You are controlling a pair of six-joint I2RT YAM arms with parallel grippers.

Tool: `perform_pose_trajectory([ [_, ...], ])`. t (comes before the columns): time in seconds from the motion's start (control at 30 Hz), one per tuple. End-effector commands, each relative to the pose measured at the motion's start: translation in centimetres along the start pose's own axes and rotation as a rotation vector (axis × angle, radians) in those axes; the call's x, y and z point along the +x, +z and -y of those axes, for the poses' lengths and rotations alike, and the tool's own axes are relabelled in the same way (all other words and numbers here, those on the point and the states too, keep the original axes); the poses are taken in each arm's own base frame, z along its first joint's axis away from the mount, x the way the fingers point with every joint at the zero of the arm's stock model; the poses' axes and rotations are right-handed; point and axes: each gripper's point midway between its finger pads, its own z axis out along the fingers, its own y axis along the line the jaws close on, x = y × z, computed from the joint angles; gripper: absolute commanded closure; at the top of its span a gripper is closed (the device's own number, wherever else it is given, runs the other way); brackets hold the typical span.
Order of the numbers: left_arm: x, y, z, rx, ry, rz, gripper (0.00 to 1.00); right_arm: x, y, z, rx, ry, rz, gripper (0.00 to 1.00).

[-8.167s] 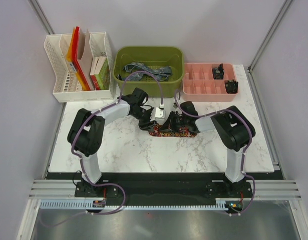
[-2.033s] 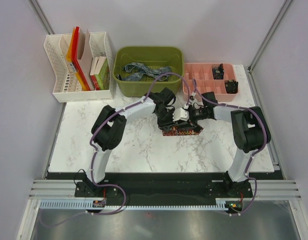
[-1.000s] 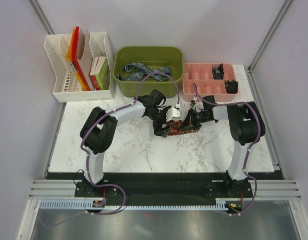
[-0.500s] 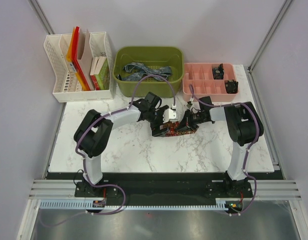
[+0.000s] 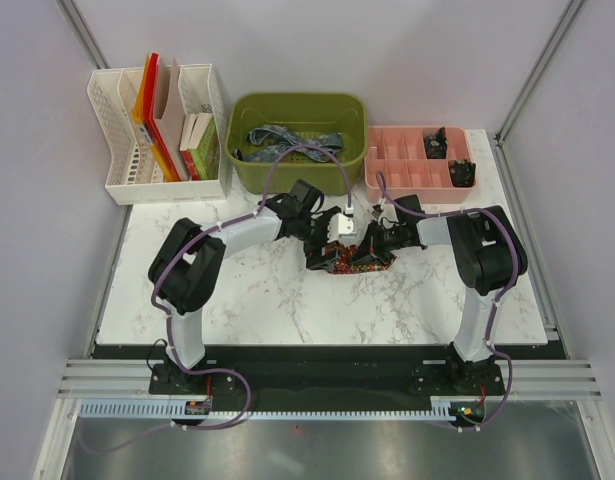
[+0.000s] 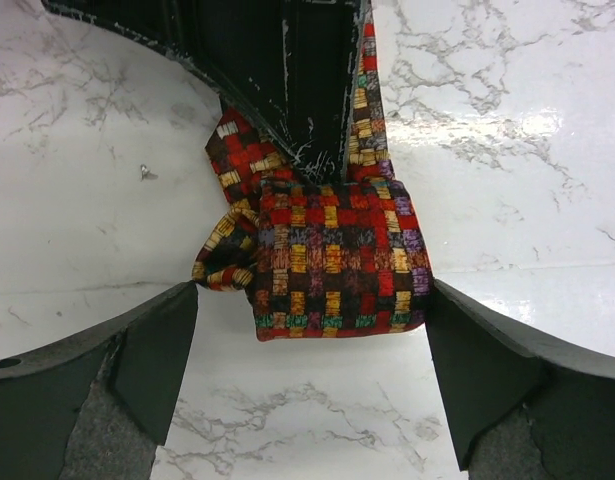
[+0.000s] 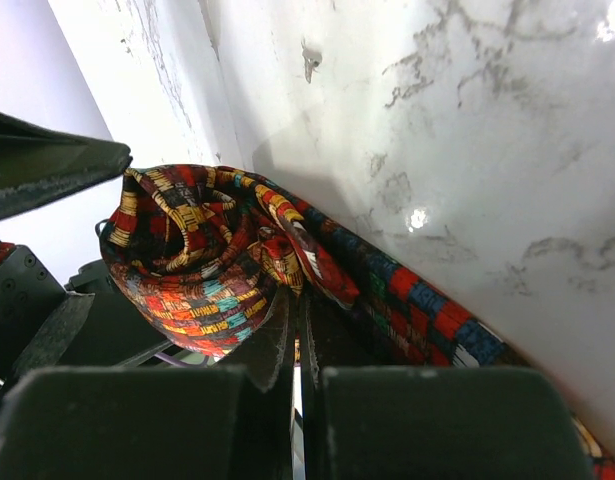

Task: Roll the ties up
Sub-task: Roll the tie at the center of the board.

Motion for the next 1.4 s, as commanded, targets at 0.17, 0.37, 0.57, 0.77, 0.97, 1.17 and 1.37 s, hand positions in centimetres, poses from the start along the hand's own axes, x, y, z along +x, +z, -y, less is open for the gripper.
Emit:
perform_pose_trajectory([
  [0.17, -1.9, 0.1, 0.4, 0.064, 0.097, 0.067, 0.0, 0.9, 0.6, 3.2, 0.15, 0.013, 0.018, 1.0],
  [0.37, -1.2, 1.0, -1.6, 0.008, 0.035, 0.018, 0.0, 1.0, 0.6, 3.2, 0.15, 0.012, 0.016, 1.0],
  [0.57, -2.1, 0.0, -1.9, -0.047, 0.127, 0.052, 0.0, 0.9, 0.6, 3.1, 0.146, 0.009, 0.015, 1.0],
  [0.77, -1.1, 1.0, -0.3, 0.056, 0.128, 0.031, 0.0, 0.8, 0.6, 3.0, 0.146, 0.008, 0.017, 1.0],
  [0.97, -0.1, 2.1, 0.4, 0.077, 0.102, -0.015, 0.0, 1.0, 0.6, 3.0, 0.147, 0.01, 0.015, 1.0],
  [1.17, 0.7, 2.7, 1.5, 0.097, 0.082, -0.059, 0.07, 0.6, 0.6, 2.5, 0.131, 0.009, 0.025, 1.0],
  [1.37, 2.0, 2.8, 3.1, 0.165, 0.075, -0.092, 0.4, 0.4, 0.1, 1.1, 0.089, -0.013, 0.043, 1.0],
])
